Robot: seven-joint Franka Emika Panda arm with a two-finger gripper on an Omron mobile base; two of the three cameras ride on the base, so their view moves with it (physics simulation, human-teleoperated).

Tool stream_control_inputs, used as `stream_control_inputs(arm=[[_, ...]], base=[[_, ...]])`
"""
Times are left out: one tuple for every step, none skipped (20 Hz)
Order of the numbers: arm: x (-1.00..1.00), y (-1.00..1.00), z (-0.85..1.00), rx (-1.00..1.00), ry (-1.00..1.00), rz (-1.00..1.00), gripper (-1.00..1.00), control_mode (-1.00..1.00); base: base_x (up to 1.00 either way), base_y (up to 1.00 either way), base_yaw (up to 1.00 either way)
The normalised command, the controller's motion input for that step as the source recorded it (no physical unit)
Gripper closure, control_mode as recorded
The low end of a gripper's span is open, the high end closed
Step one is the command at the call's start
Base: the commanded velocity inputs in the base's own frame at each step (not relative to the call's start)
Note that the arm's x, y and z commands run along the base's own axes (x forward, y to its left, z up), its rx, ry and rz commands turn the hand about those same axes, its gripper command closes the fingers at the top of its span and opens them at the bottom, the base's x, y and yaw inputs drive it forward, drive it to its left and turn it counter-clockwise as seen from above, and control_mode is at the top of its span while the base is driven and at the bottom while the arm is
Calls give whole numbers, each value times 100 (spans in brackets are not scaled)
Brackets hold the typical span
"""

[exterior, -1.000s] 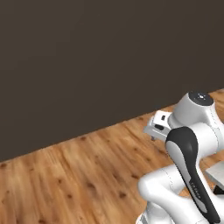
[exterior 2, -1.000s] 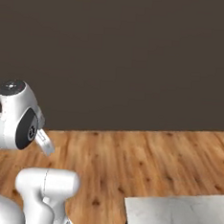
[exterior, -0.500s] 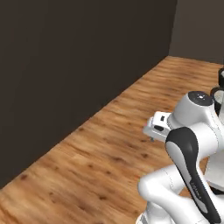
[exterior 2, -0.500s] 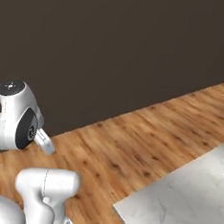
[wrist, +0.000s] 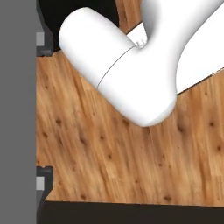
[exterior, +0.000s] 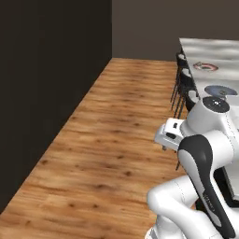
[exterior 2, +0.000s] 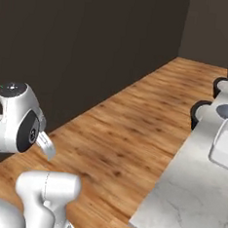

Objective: Place two dumplings into each of the tupperware containers and then place the containers in the fridge.

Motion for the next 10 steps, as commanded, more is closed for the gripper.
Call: stream_control_inputs(arm=[[0,0,0,0,0,0,-100,100],[0,0,0,0,0,0,-100,100],[0,0,0,0,0,0,-100,100],[0,0,0,0,0,0,-100,100],[0,0,0,0,0,0,-100,100],[0,0,0,0,0,0,-100,100],[0,0,0,0,0,0,-100,100],[0,0,0,0,0,0,-100,100],[0,0,0,0,0,0,-100,100],[0,0,0,0,0,0,-100,100]], base=[[68,93,-36],[69,98,-35],[73,96,-36],[70,94,-38],[69,77,-44],[66,74,-48],[63,69,-51],[55,69,-55],[54,69,-57],[54,68,-57]])
